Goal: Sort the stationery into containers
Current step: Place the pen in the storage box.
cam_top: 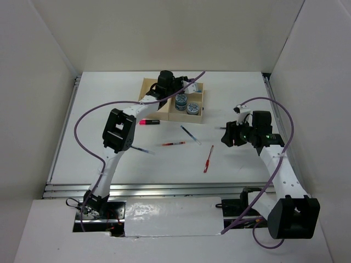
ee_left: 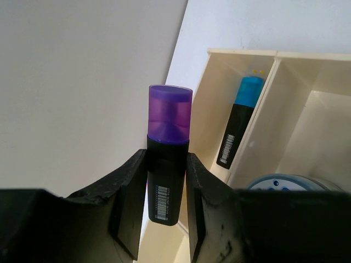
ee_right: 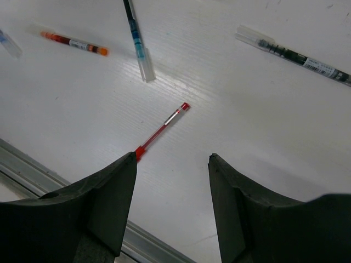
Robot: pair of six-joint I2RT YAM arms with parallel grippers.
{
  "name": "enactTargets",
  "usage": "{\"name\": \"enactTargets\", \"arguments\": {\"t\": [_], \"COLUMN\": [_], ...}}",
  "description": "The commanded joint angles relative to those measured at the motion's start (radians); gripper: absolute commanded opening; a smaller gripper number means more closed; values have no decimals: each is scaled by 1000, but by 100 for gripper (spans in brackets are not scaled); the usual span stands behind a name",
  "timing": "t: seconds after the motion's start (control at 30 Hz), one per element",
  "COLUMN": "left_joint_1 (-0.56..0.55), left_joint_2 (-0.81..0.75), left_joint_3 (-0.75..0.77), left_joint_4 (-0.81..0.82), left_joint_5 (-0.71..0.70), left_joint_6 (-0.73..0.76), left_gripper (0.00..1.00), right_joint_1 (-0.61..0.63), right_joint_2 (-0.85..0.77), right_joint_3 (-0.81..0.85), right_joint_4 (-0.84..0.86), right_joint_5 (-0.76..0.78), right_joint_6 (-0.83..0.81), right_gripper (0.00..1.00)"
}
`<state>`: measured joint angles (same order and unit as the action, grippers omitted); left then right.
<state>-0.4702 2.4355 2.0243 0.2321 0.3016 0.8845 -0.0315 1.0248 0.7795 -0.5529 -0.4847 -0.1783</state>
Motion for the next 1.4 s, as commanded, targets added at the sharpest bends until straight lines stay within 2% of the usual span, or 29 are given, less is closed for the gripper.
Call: {"name": "enactTargets", "arguments": {"t": [0.0, 0.17, 0.57, 0.8, 0.9, 1.0, 1.07, 1.13, 1.2, 1.23, 1.27, 1.33, 1.37], "left_joint_1": [-4, -4, -2, -2, -1, 7, 13, 31, 70, 90, 140, 200, 259], "left_joint_2": [3, 11, 20, 37, 31, -16, -65, -165, -280, -315, -381, -458, -548], "left_joint_3": [-3, 10, 20, 51, 47, 13, -27, -77, -108, -110, -131, -197, -247], "left_joint_4": [64, 39, 30, 27, 39, 88, 122, 110, 43, -56, -104, -160, -166], "left_joint_5": [59, 71, 73, 67, 64, 65, 79, 90, 112, 128, 193, 261, 310], "left_joint_6": [-9, -1, 1, -4, -10, -56, -144, -214, -343, -433, -476, -585, -619], "left_gripper": [12, 27, 41, 63, 68, 65, 64, 58, 50, 48, 45, 45, 46], "right_joint_1": [-8, -8, -8, -8, -8, -8, -8, -8, -8, -7, -5, -4, -2], "right_joint_2": [-3, -3, -6, -8, -8, -9, -12, -23, -34, -37, -43, -43, -43], "right_joint_3": [17, 15, 17, 21, 21, 27, 30, 33, 37, 37, 32, 29, 23], "right_joint_4": [34, 33, 39, 34, 34, 33, 27, 25, 25, 25, 24, 28, 33], "right_joint_5": [-23, -25, -25, -22, -22, -25, -26, -25, -26, -35, -41, -61, -64], "right_joint_6": [10, 10, 19, 22, 23, 23, 19, 13, 7, 2, -4, -3, 5], "right_gripper": [62, 62, 62, 63, 63, 63, 63, 63, 63, 63, 63, 63, 63]}}
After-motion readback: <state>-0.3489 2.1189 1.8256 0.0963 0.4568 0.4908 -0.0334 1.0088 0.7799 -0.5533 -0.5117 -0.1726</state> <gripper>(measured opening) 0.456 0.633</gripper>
